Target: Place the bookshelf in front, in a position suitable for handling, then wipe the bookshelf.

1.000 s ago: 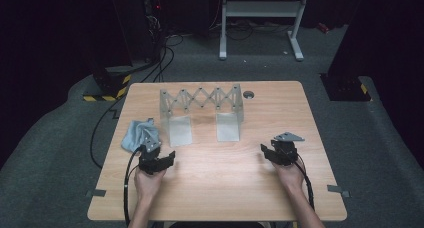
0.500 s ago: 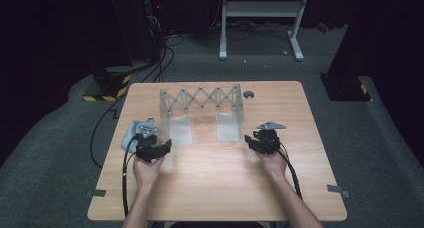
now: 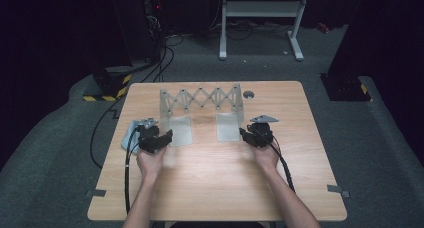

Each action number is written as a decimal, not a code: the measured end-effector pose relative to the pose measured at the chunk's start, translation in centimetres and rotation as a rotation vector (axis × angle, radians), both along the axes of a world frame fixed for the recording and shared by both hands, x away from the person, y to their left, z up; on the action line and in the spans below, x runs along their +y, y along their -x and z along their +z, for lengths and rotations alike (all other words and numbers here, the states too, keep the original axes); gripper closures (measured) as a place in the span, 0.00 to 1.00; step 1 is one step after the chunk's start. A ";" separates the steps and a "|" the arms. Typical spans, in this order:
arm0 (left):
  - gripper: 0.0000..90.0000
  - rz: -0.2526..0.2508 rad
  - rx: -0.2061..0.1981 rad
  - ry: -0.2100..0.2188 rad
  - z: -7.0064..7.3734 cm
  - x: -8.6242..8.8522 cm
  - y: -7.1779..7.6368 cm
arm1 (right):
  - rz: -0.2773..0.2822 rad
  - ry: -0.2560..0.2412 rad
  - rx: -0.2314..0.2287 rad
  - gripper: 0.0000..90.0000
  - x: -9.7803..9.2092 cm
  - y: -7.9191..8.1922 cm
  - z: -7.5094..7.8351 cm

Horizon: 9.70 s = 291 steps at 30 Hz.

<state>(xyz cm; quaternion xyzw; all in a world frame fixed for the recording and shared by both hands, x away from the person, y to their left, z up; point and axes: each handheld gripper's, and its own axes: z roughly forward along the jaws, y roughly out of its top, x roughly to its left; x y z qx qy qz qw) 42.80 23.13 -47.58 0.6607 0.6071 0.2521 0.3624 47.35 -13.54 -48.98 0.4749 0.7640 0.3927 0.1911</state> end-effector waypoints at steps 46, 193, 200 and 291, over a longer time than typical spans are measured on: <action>0.91 0.000 0.004 -0.040 -0.2 -1.1 -1.0 | -0.096 0.071 -0.049 0.96 0.9 -0.4 -0.6; 0.83 -0.046 0.168 -0.115 -3.6 8.3 -2.1 | -0.064 0.118 -0.002 0.79 -8.1 8.7 -3.3; 0.87 -0.158 0.144 -0.068 -3.3 6.7 -0.5 | -0.063 0.130 -0.010 0.79 -8.0 8.7 -3.3; 0.87 -0.423 0.093 0.033 -2.6 -3.2 3.5 | -0.043 0.161 -0.027 0.85 -7.1 8.7 -3.3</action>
